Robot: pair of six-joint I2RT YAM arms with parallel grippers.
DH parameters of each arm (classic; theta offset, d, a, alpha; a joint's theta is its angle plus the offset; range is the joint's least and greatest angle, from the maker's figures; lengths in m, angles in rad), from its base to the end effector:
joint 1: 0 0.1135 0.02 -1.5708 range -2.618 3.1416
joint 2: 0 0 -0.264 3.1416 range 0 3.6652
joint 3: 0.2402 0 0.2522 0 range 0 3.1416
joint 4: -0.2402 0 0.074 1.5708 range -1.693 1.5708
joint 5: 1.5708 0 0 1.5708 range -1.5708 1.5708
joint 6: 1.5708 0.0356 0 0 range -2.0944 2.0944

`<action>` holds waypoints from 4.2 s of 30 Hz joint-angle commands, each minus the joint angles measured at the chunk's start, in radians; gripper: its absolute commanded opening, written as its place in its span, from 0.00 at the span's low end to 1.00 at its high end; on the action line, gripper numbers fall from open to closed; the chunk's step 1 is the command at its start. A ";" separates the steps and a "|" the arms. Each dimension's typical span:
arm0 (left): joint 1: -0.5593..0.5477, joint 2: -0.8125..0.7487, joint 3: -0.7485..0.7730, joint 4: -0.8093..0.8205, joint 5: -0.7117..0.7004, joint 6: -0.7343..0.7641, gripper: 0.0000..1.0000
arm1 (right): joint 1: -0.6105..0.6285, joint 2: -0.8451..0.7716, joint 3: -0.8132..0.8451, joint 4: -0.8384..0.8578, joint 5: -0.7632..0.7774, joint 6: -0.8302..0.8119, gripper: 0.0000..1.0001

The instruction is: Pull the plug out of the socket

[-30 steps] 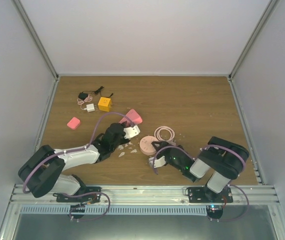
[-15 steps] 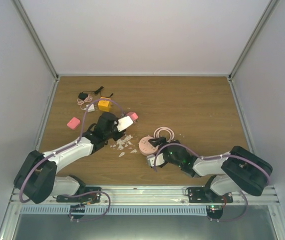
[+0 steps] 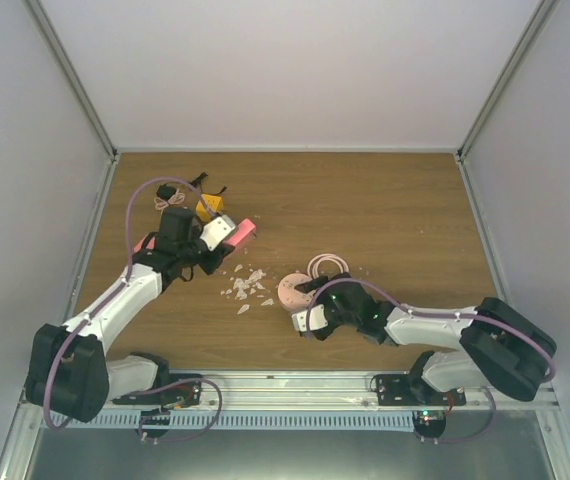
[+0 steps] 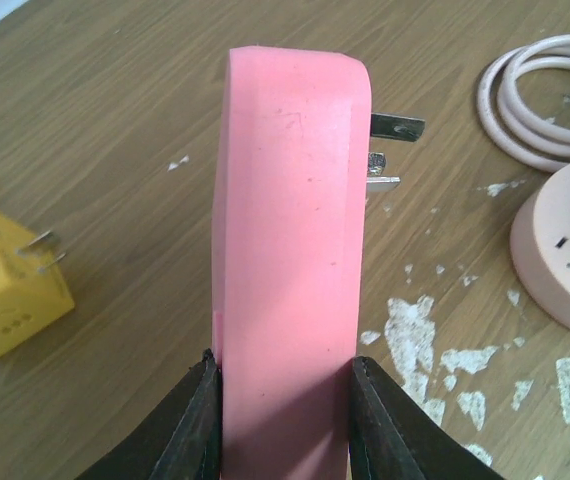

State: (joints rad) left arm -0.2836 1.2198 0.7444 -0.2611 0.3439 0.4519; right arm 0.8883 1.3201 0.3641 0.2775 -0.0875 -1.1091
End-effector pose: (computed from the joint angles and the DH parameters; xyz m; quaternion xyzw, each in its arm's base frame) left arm 0.2406 -0.0826 0.2304 0.3885 0.8156 -0.1223 0.4109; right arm 0.1427 0.1805 0.1350 -0.7680 0.4721 -0.0083 0.4328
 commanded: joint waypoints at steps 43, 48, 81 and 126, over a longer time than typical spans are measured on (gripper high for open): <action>0.090 -0.098 -0.484 0.539 -0.518 0.474 0.34 | 0.009 0.072 0.282 -0.343 -0.072 0.263 1.00; 0.090 -0.089 -0.493 0.528 -0.493 0.464 0.42 | 0.006 0.088 0.294 -0.351 -0.079 0.259 1.00; 0.090 -0.235 -0.151 0.019 -0.152 0.192 0.99 | -0.111 0.378 0.498 -0.495 -0.182 0.251 0.98; 0.089 -0.216 -0.088 0.022 -0.152 0.163 0.99 | -1.064 0.666 0.783 -0.630 -0.087 0.469 0.92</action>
State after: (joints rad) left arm -0.2001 1.0046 0.6380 -0.2737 0.1833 0.6174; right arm -0.1215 1.9507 1.1793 -0.1860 -0.2199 -0.6632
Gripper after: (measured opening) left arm 0.990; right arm 0.922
